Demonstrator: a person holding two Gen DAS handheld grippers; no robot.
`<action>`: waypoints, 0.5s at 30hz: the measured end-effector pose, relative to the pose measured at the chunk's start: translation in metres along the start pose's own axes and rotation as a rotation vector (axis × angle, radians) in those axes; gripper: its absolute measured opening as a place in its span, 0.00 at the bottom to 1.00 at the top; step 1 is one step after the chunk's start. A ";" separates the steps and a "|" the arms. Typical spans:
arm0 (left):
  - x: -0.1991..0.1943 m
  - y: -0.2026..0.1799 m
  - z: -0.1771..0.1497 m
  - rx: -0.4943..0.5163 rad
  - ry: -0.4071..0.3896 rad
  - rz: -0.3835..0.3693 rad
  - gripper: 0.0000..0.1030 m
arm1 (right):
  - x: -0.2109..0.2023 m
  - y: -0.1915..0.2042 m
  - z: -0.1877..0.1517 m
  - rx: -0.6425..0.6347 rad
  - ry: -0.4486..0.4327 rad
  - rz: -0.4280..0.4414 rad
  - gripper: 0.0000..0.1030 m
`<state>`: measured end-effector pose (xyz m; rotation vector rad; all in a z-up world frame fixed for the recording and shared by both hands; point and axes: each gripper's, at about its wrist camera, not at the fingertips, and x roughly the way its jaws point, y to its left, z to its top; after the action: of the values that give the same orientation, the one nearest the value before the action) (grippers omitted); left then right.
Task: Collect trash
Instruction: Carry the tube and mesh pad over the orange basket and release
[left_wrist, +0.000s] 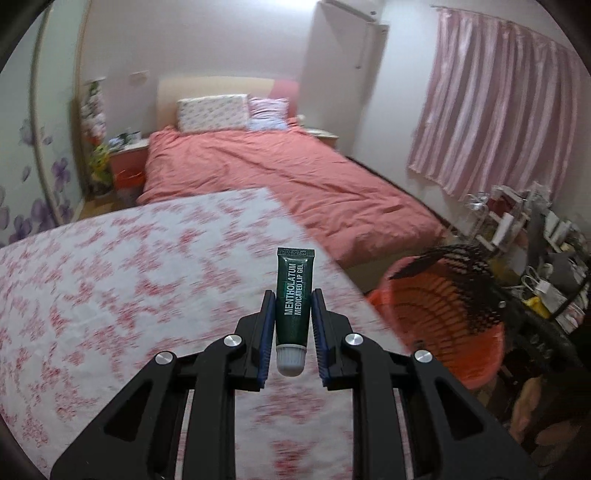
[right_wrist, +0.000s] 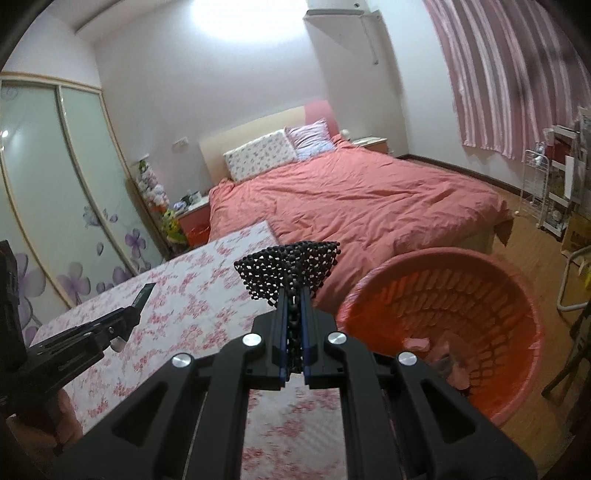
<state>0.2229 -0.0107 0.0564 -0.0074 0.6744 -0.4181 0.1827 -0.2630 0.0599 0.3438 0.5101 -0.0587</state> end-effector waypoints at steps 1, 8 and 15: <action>0.000 -0.007 0.002 0.007 -0.003 -0.016 0.19 | -0.006 -0.006 0.002 0.006 -0.016 -0.013 0.07; 0.006 -0.065 0.010 0.074 -0.023 -0.137 0.19 | -0.036 -0.048 0.014 0.065 -0.106 -0.079 0.07; 0.030 -0.117 0.012 0.118 -0.003 -0.234 0.19 | -0.049 -0.092 0.018 0.113 -0.145 -0.133 0.07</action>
<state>0.2076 -0.1304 0.0636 0.0253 0.6467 -0.6828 0.1354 -0.3568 0.0702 0.4123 0.3862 -0.2407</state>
